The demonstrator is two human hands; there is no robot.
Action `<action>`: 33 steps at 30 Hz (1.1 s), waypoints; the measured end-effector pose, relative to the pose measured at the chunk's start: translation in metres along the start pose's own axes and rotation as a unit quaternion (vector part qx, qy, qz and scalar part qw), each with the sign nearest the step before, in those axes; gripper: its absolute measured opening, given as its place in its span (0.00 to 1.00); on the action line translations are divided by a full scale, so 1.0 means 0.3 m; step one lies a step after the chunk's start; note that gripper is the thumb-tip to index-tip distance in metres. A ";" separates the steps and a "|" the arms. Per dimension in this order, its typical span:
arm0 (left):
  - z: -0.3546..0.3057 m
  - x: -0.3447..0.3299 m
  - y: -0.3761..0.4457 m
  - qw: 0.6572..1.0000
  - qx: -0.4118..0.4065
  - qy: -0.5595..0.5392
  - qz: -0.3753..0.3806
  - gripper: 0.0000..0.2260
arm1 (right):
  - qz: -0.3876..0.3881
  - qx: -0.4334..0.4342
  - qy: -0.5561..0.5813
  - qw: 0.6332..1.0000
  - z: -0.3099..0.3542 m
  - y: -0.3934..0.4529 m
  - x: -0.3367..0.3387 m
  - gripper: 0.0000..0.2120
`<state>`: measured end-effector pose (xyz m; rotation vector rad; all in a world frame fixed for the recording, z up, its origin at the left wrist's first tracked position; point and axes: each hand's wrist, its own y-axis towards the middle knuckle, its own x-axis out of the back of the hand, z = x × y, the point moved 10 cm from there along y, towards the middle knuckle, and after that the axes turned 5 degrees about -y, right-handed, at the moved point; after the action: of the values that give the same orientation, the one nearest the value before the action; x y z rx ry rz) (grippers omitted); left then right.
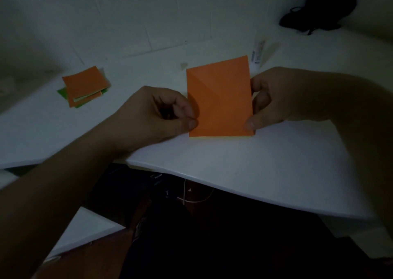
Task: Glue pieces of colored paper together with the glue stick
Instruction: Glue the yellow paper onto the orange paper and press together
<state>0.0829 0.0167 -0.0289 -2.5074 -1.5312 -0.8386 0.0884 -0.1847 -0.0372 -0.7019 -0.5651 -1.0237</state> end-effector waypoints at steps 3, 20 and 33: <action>0.004 0.002 0.002 1.000 0.004 -0.007 -0.002 0.07 | -0.002 0.001 -0.009 1.000 0.003 0.000 -0.001 0.23; 0.011 0.003 -0.001 1.000 0.018 0.003 0.011 0.09 | -0.005 0.011 -0.034 0.999 0.018 0.003 -0.009 0.18; -0.002 -0.001 -0.008 1.000 0.020 0.003 0.012 0.09 | -0.001 0.014 -0.055 0.998 0.011 0.011 -0.017 0.18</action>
<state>0.0804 0.0173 -0.0289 -2.4882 -1.4967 -0.8014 0.0890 -0.1780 -0.0396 -0.7354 -0.6745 -0.9810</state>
